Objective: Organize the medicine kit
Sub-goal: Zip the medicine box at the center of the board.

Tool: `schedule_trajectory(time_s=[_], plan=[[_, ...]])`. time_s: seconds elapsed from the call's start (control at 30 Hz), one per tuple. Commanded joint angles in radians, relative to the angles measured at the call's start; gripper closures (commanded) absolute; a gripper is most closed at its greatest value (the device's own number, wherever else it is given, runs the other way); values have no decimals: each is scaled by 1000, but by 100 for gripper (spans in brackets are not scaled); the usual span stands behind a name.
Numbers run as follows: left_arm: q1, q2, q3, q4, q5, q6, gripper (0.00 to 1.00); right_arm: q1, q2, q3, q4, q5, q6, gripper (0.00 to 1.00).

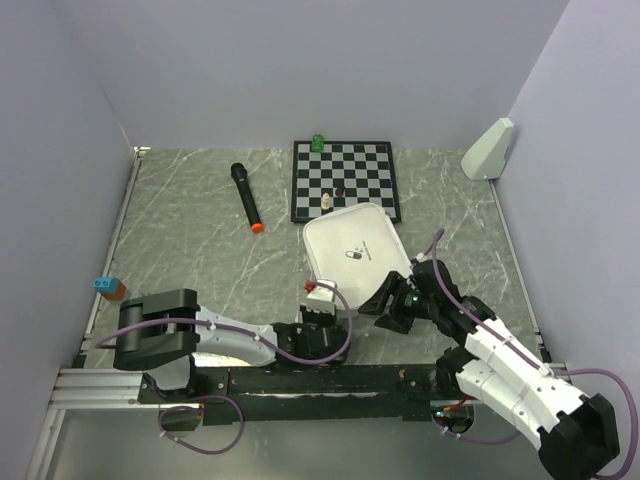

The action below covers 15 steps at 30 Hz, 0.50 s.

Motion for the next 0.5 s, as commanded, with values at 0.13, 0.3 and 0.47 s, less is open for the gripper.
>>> schedule_trajectory(time_s=[0.13, 0.3, 0.47], plan=[[-137, -7, 94, 74, 35, 117, 99, 38, -58, 12, -40, 138, 103, 29], [-195, 19, 149, 71, 52, 168, 99, 40, -111, -34, -52, 129, 139, 31], [-213, 90, 210, 87, 73, 203, 99, 43, -196, -96, -72, 125, 175, 45]])
